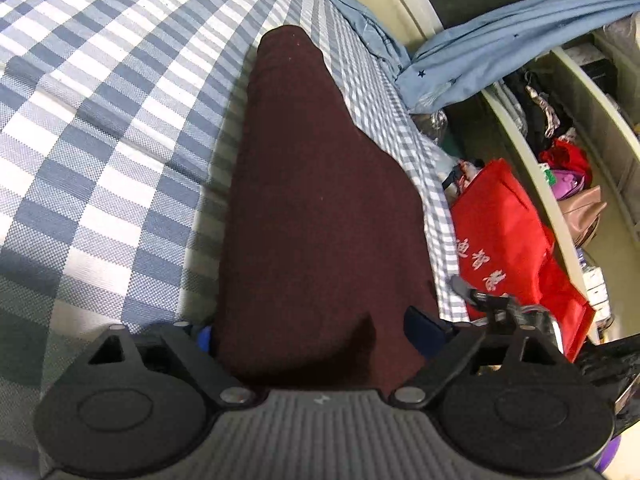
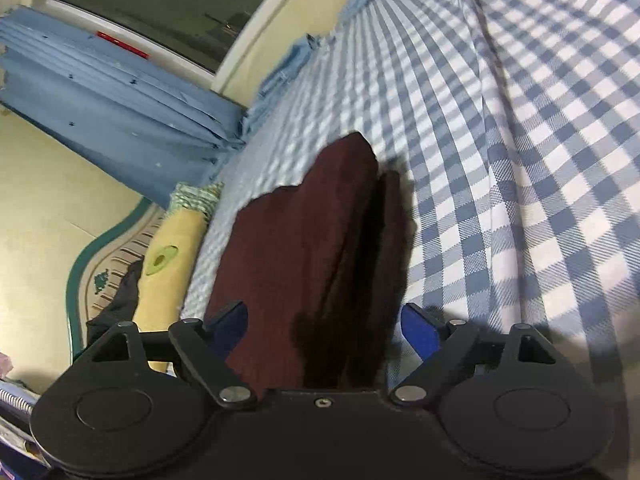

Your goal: Fold small clothes

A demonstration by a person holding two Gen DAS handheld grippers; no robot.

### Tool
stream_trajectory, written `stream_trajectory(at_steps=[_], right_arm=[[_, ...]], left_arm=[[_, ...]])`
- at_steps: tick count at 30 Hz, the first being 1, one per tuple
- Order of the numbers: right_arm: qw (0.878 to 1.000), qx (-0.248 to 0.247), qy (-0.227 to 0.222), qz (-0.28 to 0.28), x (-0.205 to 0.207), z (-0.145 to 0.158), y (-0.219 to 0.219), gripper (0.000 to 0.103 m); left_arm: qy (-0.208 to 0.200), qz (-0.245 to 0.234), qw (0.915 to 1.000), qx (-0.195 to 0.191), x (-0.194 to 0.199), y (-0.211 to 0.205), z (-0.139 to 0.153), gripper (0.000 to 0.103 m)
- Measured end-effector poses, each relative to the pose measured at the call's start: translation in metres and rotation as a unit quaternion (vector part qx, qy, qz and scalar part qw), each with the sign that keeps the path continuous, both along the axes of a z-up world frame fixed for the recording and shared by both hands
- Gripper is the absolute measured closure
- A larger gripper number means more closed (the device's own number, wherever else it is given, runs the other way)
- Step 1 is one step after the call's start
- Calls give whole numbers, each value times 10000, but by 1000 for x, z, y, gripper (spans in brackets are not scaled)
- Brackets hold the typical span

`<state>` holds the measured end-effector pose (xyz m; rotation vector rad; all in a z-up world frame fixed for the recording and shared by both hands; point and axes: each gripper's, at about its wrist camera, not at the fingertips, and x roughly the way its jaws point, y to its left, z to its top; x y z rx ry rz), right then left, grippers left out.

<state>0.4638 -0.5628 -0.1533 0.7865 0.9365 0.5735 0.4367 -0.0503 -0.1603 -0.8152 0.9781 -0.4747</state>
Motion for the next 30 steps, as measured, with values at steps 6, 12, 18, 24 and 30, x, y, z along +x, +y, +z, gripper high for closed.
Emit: stream_trajectory(at_steps=[6,12,18,24,30], right_arm=[[9996,242,26,-144,25,-17,13,16],[9994,318,-68,102,58,-23,41,16],[9995,-64,-181,254,68,-18,60,75],[9960,-395,-765,240,53,18,84,79],[9931,-87,-1142,262,44,73,122,80]], left_arm=[[94,-55,9999,-56,6,0,-12,18],[-35,-3,9999,165,11,-13,-12,18],[-90,43,9992,377,6,-7,-5,56],[-652,120,9968,457,-6,4,29,76],[-1123,300,9928,290,-30,62,72,76]])
